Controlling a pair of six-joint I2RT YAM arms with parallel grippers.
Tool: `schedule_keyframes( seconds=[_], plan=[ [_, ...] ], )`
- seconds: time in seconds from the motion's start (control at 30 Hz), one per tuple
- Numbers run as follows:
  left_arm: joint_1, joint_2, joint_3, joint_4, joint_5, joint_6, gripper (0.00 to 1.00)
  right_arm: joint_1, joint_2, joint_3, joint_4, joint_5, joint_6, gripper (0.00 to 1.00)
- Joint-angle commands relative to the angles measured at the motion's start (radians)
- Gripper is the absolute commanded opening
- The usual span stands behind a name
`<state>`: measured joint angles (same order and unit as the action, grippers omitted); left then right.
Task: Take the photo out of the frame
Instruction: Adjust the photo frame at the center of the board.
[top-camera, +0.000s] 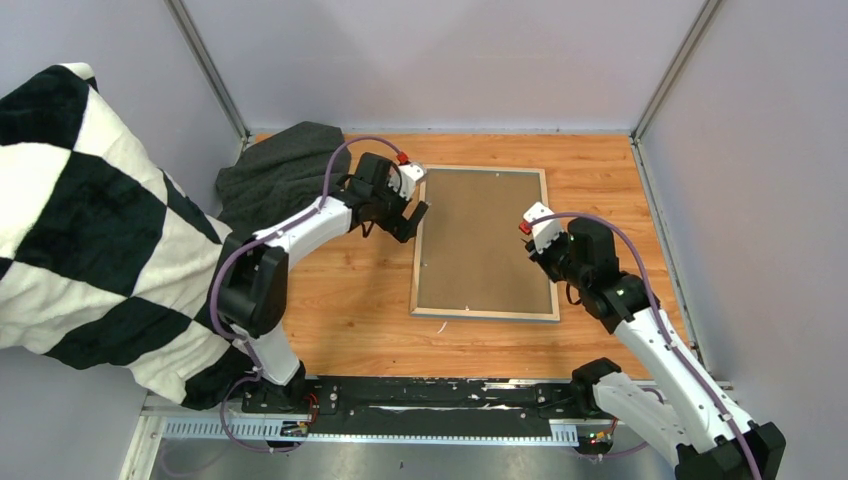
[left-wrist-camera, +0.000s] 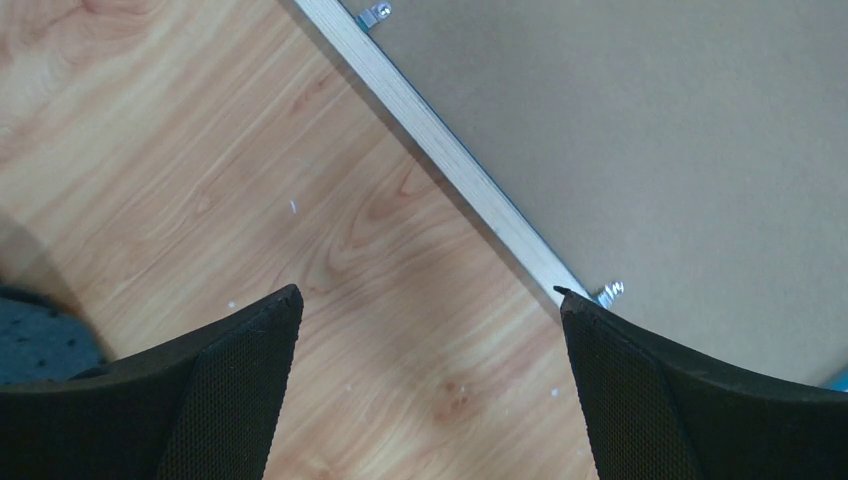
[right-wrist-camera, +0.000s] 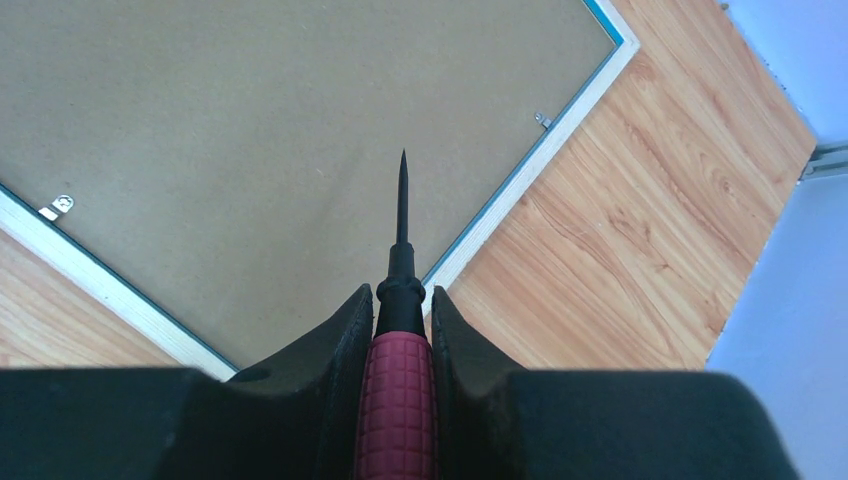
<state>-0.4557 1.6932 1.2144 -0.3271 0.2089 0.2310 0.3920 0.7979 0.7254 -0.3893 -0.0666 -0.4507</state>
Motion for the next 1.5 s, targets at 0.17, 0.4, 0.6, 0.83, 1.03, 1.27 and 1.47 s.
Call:
schedule_keyframes(
  seconds=[0.17,0.4,0.6,0.83,1.03,1.27,1.47],
  plan=[
    [0.009,0.230,0.228,-0.008,-0.094,-0.224,1.00,-0.013,-0.018,-0.049,0.043,0.153,-0.057,0.00],
    [0.011,0.427,0.479,-0.098,-0.163,-0.254,1.00,-0.016,-0.079,-0.076,0.080,0.170,-0.076,0.00],
    [0.011,0.495,0.587,-0.093,-0.156,-0.271,1.00,-0.016,-0.057,-0.085,0.094,0.166,-0.090,0.00],
    [0.012,0.579,0.708,-0.113,-0.239,-0.253,1.00,-0.016,-0.087,-0.102,0.099,0.159,-0.109,0.00],
    [0.017,0.638,0.783,-0.117,-0.320,-0.258,1.00,-0.016,-0.098,-0.104,0.100,0.155,-0.108,0.00],
    [0.017,0.698,0.833,-0.136,-0.350,-0.252,1.00,-0.015,-0.095,-0.106,0.100,0.140,-0.108,0.00],
    [0.017,0.739,0.867,-0.154,-0.361,-0.256,1.00,-0.015,-0.095,-0.106,0.100,0.140,-0.108,0.00]
  ],
)
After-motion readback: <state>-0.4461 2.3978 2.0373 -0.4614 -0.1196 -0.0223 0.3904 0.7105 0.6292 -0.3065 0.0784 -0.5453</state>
